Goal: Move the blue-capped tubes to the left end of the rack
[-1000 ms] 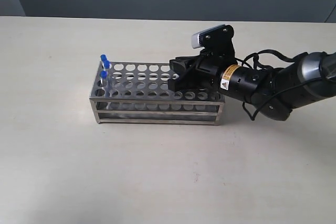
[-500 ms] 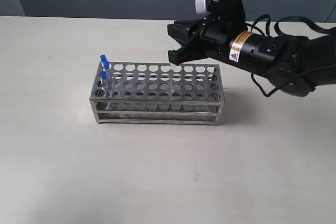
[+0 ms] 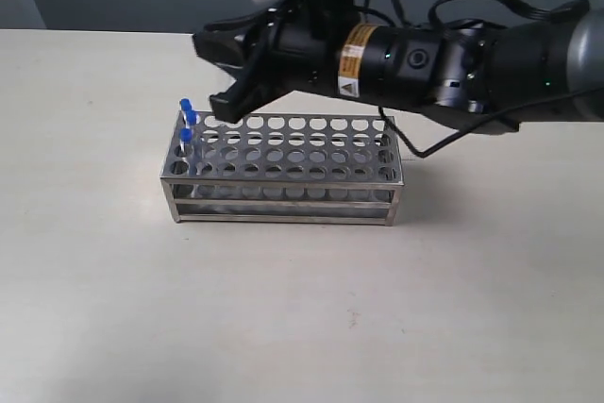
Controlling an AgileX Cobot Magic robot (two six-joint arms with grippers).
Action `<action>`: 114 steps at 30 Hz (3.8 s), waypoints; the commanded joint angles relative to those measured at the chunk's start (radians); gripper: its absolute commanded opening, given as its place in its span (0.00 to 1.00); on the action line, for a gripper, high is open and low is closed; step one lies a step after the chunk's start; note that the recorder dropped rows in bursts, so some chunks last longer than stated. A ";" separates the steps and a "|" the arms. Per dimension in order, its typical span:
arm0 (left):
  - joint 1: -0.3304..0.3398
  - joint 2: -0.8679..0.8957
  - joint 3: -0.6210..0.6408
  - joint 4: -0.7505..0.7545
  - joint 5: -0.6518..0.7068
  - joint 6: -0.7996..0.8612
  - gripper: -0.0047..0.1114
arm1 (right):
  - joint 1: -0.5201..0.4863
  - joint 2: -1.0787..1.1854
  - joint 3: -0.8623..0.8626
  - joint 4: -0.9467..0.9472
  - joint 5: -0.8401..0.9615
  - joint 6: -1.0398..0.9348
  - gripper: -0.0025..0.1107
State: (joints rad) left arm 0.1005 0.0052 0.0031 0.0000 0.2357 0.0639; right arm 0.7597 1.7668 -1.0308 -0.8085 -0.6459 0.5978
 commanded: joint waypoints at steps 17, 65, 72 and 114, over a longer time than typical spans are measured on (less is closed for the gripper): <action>-0.004 -0.005 -0.003 -0.007 -0.005 0.000 0.05 | 0.120 0.232 -0.172 -0.058 0.094 -0.023 0.02; -0.004 -0.005 -0.003 -0.007 -0.005 0.000 0.05 | -0.208 -0.437 0.103 0.029 0.545 -0.023 0.02; -0.004 -0.005 -0.003 -0.007 -0.005 0.000 0.05 | -0.483 -0.834 0.477 0.207 0.505 -0.023 0.02; -0.004 -0.005 -0.003 0.000 -0.003 0.000 0.05 | -0.539 -1.461 1.031 0.863 0.923 0.005 0.02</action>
State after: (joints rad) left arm 0.1005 0.0052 0.0031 0.0000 0.2336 0.0639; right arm 0.2257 0.3196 0.0005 0.0119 0.2740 0.6051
